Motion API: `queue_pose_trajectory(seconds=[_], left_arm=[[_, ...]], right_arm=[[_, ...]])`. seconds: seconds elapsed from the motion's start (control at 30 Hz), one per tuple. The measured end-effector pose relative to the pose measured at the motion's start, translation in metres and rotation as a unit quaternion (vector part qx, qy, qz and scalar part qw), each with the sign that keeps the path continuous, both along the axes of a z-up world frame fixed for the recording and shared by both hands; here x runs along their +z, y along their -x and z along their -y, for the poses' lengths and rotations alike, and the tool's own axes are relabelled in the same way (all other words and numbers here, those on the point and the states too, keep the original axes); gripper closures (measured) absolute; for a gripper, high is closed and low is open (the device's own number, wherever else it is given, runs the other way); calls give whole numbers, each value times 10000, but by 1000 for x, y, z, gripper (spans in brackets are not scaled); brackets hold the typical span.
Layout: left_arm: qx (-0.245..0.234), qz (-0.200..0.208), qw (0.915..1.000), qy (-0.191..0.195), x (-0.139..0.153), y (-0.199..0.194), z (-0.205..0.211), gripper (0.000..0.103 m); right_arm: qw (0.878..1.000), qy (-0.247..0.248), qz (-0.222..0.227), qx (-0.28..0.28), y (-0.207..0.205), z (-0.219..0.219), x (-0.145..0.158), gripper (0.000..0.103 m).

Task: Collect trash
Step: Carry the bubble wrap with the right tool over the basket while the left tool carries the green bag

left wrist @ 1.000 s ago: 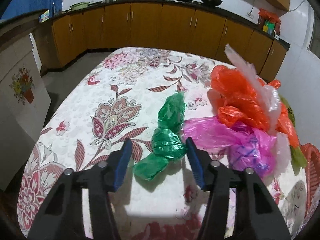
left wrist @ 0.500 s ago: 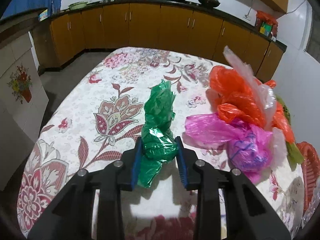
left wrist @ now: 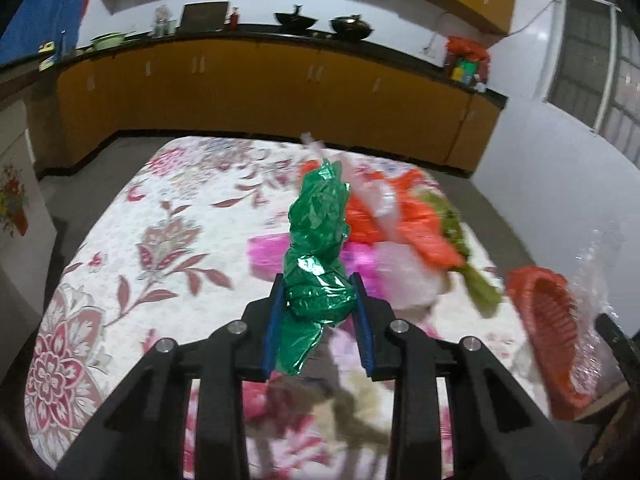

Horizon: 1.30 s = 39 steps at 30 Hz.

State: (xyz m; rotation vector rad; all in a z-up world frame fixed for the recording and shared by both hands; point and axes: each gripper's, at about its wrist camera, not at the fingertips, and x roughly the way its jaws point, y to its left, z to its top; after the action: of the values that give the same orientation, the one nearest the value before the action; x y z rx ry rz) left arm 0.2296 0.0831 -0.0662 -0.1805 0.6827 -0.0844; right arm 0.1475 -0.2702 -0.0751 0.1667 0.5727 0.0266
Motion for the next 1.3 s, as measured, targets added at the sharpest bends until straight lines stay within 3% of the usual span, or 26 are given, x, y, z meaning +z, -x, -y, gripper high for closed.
queue_pose_trajectory(seconds=[0.27, 0.63, 0.97, 1.3], left_arm=[[-821, 193, 9964, 41, 16, 15, 58, 71], [-1926, 238, 9808, 177, 17, 26, 151, 71], [-2577, 65, 9657, 297, 7, 19, 220, 71], [-2900, -126, 9563, 341, -10, 4, 256, 71]], right_arm=[[9980, -64, 60, -629, 7, 40, 4, 94], [9892, -221, -94, -1446, 13, 89, -2, 94], [9821, -563, -203, -1788, 11, 123, -10, 94], [9787, -770, -210, -1890, 5, 142, -16, 94]])
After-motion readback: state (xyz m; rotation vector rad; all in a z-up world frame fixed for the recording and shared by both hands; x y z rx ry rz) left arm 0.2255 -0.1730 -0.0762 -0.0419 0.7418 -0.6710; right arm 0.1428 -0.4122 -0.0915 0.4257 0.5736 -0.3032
